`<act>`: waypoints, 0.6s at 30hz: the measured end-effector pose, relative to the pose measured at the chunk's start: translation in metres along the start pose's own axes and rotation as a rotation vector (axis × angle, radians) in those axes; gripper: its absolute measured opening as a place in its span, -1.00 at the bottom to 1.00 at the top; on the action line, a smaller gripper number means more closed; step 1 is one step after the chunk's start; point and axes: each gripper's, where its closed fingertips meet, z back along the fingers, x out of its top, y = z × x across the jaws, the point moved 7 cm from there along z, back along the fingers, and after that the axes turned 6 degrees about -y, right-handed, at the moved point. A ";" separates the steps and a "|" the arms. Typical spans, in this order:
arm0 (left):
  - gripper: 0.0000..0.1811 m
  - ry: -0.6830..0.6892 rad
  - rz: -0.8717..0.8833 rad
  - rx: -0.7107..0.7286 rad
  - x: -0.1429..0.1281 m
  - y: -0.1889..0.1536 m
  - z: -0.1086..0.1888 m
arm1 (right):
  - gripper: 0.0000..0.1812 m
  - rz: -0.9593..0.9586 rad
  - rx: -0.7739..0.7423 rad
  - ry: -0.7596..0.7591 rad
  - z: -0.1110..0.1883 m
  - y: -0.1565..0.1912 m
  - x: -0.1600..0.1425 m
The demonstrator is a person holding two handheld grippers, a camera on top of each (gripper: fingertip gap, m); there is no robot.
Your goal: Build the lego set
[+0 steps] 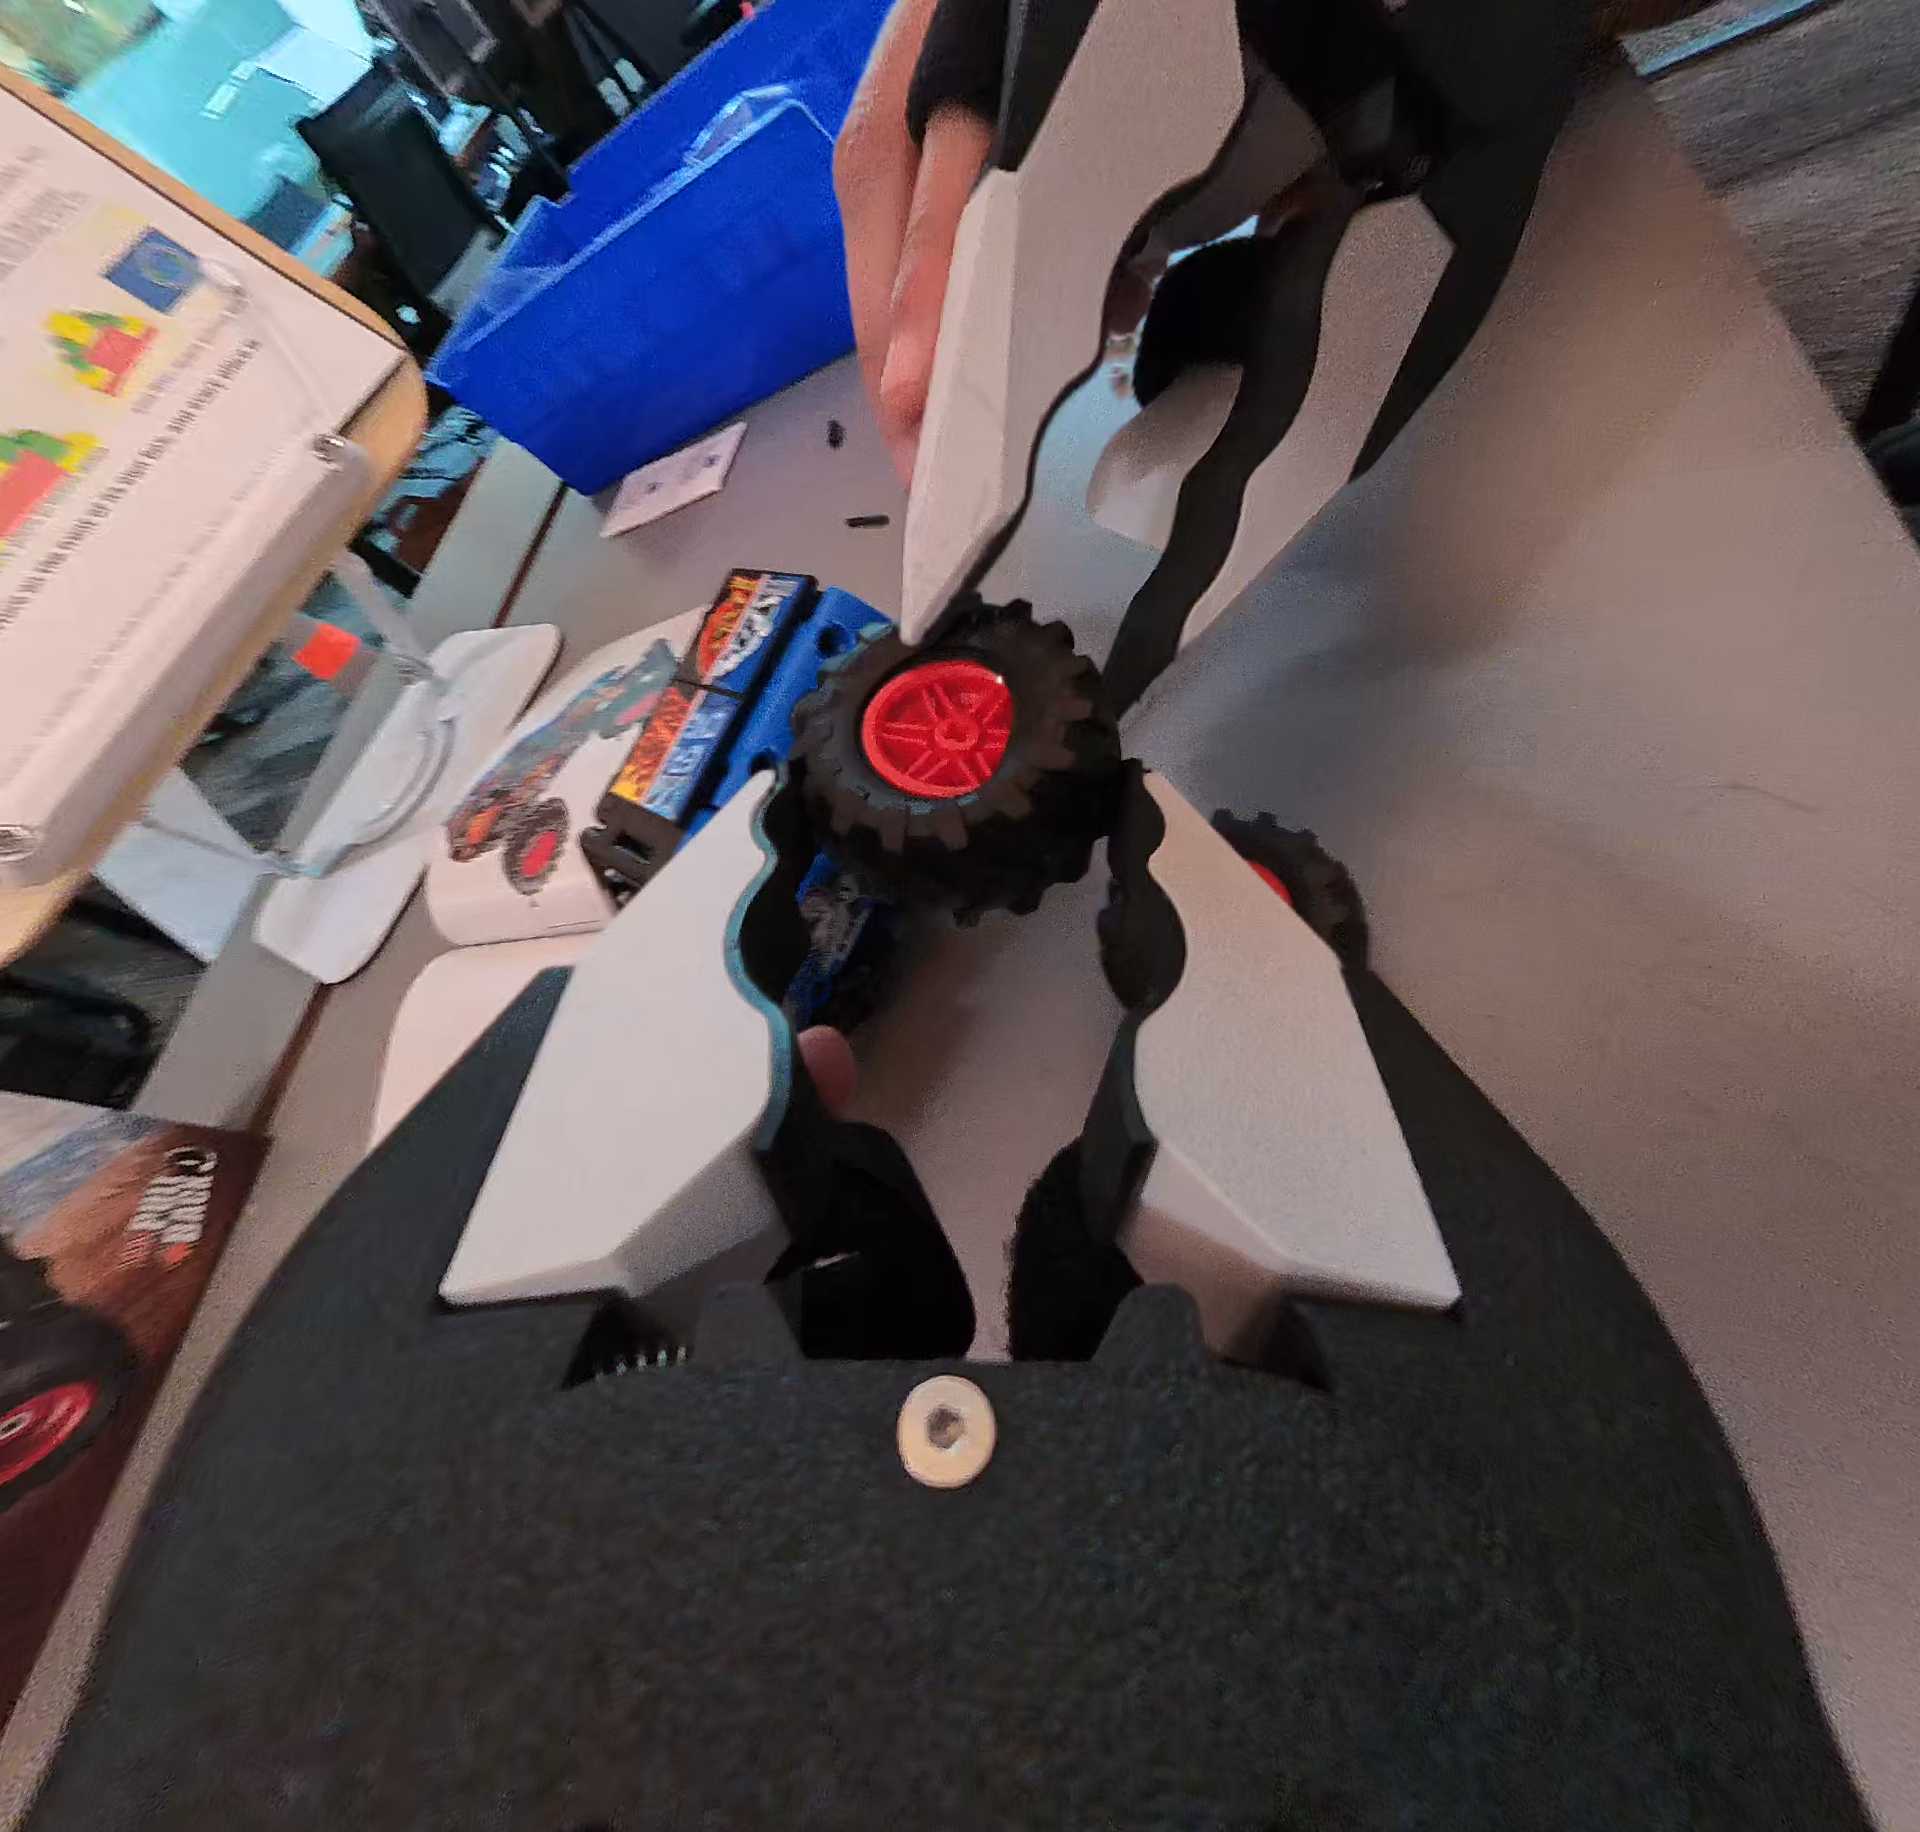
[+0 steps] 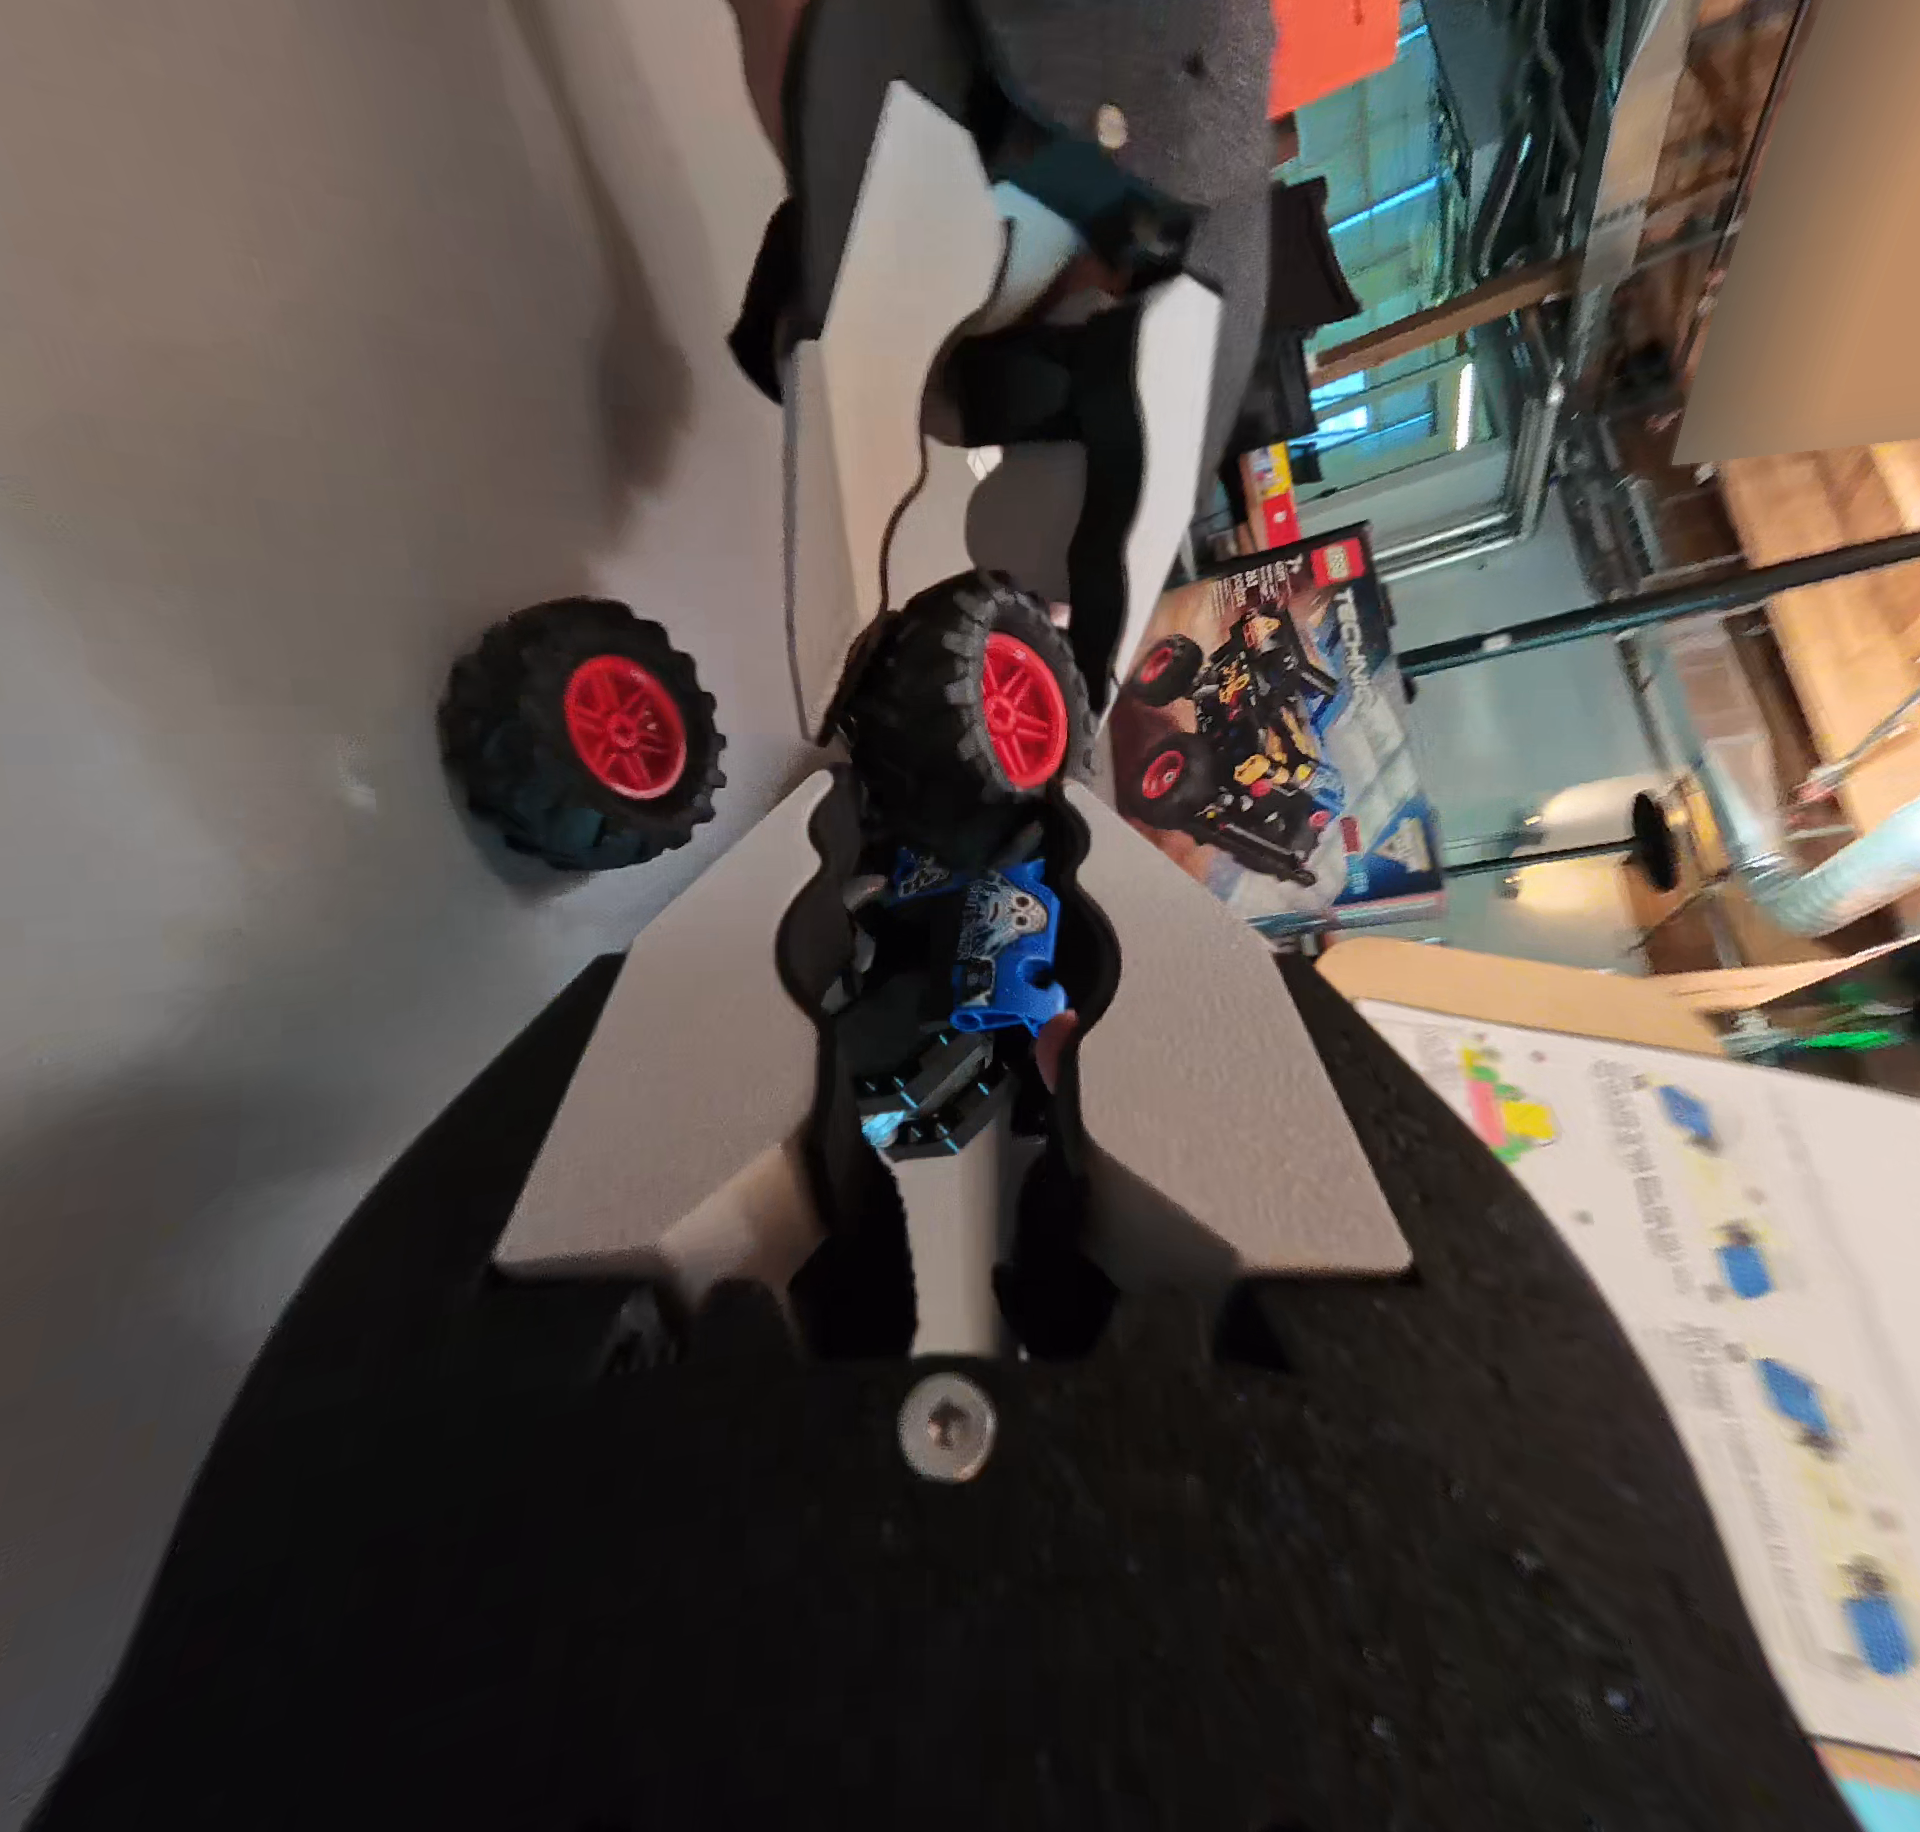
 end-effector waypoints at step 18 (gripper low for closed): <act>-0.36 -0.126 -0.346 0.586 0.033 -0.004 0.002 | -0.55 -1.409 0.271 -0.295 -0.007 -0.044 -0.005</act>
